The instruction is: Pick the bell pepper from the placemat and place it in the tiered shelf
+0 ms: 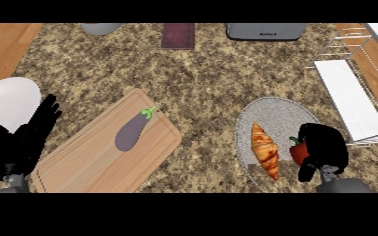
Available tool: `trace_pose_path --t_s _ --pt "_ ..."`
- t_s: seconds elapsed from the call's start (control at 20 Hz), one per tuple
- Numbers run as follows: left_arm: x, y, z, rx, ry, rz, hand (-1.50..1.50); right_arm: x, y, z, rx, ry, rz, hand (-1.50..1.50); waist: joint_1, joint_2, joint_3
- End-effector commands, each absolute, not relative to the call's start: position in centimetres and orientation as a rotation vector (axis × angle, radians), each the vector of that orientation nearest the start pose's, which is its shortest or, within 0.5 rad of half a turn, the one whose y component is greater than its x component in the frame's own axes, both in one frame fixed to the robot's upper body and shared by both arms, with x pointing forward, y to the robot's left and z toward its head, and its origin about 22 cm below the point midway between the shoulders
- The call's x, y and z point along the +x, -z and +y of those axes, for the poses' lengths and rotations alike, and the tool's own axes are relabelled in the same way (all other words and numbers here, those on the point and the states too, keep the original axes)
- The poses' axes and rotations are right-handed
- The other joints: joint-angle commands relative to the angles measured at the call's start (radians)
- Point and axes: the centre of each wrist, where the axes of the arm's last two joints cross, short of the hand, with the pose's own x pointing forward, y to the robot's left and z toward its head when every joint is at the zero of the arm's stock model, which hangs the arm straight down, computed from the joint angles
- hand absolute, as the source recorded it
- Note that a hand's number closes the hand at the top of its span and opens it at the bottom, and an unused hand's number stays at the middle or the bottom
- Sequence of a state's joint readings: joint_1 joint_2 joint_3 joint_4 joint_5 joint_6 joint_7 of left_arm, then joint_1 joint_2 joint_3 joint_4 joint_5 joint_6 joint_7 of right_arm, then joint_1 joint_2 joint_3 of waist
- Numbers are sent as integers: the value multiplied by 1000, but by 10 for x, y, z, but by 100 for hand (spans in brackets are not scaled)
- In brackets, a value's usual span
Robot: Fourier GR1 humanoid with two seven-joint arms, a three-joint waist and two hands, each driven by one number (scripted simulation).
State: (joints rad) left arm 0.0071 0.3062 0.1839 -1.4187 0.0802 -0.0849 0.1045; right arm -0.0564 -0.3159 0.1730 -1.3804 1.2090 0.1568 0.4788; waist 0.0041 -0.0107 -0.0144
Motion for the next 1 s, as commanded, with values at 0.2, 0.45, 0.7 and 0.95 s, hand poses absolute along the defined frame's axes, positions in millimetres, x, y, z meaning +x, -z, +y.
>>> trace_pose_path --t_s 0.2,0.45,0.7,0.95 --pt "230 9 348 251 30 -1328 0 236 41 -272 -1260 -1188 -736 150 -3 11 15" --pt "240 -10 353 275 63 -1346 0 266 -3 -252 -1318 -988 -778 150 -2 12 15" --pt "238 -6 347 241 63 -1367 0 318 -44 -253 -1322 -329 -509 150 32 25 15" --pt "243 7 334 248 90 -1357 0 373 -112 -204 -1427 -116 -502 150 40 23 12"
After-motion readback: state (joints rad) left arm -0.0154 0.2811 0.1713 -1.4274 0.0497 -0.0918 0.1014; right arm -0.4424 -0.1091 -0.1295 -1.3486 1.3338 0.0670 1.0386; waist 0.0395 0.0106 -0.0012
